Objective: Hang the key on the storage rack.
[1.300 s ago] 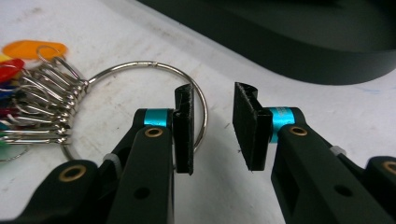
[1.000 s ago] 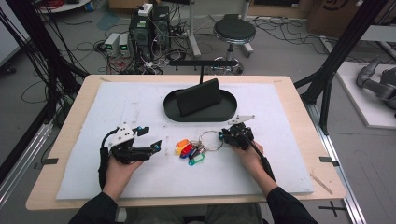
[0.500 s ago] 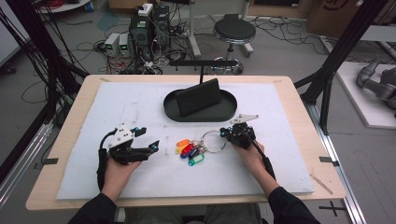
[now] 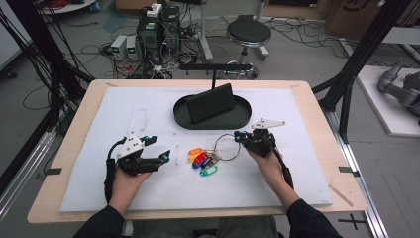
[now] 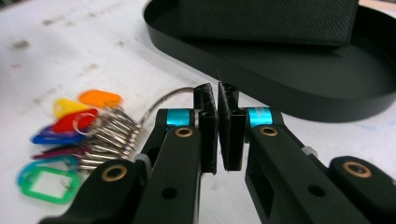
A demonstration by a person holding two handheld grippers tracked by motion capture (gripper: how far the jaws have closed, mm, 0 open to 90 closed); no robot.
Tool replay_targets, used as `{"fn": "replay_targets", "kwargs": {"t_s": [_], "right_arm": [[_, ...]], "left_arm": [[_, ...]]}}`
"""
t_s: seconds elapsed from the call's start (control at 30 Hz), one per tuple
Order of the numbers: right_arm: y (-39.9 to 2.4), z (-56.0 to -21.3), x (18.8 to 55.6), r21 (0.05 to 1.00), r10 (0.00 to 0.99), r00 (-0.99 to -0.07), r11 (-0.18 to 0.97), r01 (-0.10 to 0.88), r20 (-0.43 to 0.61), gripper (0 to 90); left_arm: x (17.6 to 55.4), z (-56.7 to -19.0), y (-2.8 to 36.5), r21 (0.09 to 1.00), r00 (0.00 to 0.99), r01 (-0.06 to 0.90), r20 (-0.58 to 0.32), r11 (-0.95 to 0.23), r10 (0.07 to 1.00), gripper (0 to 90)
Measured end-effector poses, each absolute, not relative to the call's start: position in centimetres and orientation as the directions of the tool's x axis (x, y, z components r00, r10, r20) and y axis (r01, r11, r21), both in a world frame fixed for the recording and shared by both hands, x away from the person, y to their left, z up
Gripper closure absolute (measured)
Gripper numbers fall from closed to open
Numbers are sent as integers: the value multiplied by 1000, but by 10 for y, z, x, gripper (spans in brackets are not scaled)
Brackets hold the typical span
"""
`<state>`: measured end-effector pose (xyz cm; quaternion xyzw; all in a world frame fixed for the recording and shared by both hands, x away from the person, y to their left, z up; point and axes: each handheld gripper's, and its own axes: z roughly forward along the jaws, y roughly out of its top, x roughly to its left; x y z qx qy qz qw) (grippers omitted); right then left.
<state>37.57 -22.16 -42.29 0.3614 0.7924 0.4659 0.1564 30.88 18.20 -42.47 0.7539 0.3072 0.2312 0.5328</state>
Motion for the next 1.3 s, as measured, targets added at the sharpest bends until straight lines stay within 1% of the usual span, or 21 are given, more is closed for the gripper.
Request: {"fn": "replay_targets", "kwargs": {"t_s": [0.2,0.37,0.63,0.83,0.93,0.97,1.07,1.1,1.17,1.2,1.27,1.3], "right_arm": [[-220,-419,371,870,685,-711,240,430,162,870],[-217,-420,369,858,662,-724,242,453,196,845],[-214,-422,369,838,674,-715,270,474,187,858],[-216,-420,369,831,660,-726,284,478,192,865],[-215,-414,367,840,647,-742,296,455,173,873],[-214,-408,366,847,638,-755,308,433,154,878],[-214,-403,365,852,632,-762,312,420,144,880],[-216,-395,365,862,620,-774,318,394,125,881],[-217,-393,365,867,612,-782,322,382,117,882],[-219,-385,364,875,595,-797,327,356,102,882],[-221,-380,364,880,587,-804,329,343,94,882],[-226,-373,364,889,583,-809,324,323,82,882]], "left_arm": [[309,-425,181,945,704,216,21,-243,710,272],[309,-425,180,945,708,216,22,-247,706,272],[309,-425,180,945,710,216,21,-247,704,272],[310,-425,181,946,710,215,19,-243,704,272],[309,-424,181,947,711,214,17,-239,702,272],[309,-424,181,947,711,215,15,-238,703,272],[309,-424,181,947,711,214,16,-238,703,272],[309,-424,181,948,712,212,16,-237,702,272],[309,-424,181,949,712,214,12,-233,702,272],[309,-424,181,949,712,214,12,-233,702,272],[309,-424,181,949,712,214,12,-232,702,272],[309,-424,181,948,712,213,15,-236,702,272]]}}
